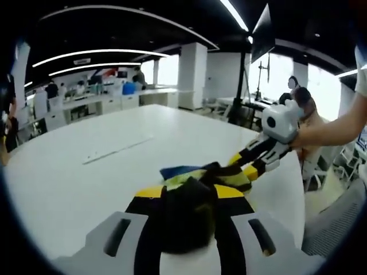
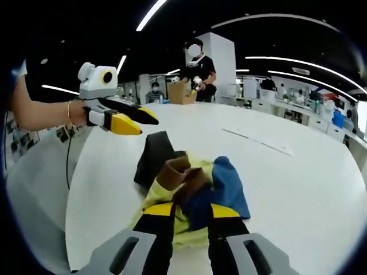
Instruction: Fold the garment on the visible template until the final outline fits inside the template.
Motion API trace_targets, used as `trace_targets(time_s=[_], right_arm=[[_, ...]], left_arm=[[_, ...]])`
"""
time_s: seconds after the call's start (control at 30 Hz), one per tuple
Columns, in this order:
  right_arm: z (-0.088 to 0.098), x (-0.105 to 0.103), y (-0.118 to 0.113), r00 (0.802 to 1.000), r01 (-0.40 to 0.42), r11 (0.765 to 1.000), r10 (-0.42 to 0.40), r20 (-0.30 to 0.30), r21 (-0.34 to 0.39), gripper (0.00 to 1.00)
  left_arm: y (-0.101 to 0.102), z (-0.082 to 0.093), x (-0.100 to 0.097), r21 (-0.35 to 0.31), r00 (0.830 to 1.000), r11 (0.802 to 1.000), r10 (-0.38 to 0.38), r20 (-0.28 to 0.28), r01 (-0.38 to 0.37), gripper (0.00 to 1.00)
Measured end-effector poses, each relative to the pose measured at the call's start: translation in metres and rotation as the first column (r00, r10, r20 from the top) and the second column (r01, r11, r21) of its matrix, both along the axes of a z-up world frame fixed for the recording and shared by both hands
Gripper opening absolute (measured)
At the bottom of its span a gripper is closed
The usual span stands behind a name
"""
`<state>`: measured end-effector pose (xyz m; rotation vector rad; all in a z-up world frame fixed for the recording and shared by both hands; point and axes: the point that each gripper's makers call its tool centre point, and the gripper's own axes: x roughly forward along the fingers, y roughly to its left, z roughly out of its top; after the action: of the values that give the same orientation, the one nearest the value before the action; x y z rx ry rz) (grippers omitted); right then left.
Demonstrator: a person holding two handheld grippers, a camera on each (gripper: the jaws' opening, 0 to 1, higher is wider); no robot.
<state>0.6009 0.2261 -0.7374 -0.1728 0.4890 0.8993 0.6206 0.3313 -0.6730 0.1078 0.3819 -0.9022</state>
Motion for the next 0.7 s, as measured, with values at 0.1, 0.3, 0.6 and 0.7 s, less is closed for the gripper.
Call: trace_targets(time_s=[0.1,0.3,0.6,0.7], right_arm=[[-0.002,0.003,0.0,1.0,0.009,1.0,-0.009,-0.009,0.006,0.16],[-0.003,0.007,0.0,1.0,0.012,1.0,-0.011,-0.02,0.01,0.14],[-0.005,0.002,0.007,1.0,-0.01,1.0,0.01,-0.024,-0.001,0.06],[-0.009,0.002,0.008,0.999,-0.007,1.0,0.007,-0.042,0.0,0.03]], left_arm=[[-0.004,-0.001,0.006,0.003,1.0,1.0,-0.014,-0.004,0.014,0.28],[-0.012,-0.013,0.011,0.049,0.998,0.997,-0.059,-0.026,0.061,0.26],[-0.014,-0.04,0.0,0.144,0.989,0.98,-0.127,-0.078,0.137,0.18],[-0.01,-0.044,-0.001,0.162,0.988,0.977,-0.125,-0.087,0.138,0.14]])
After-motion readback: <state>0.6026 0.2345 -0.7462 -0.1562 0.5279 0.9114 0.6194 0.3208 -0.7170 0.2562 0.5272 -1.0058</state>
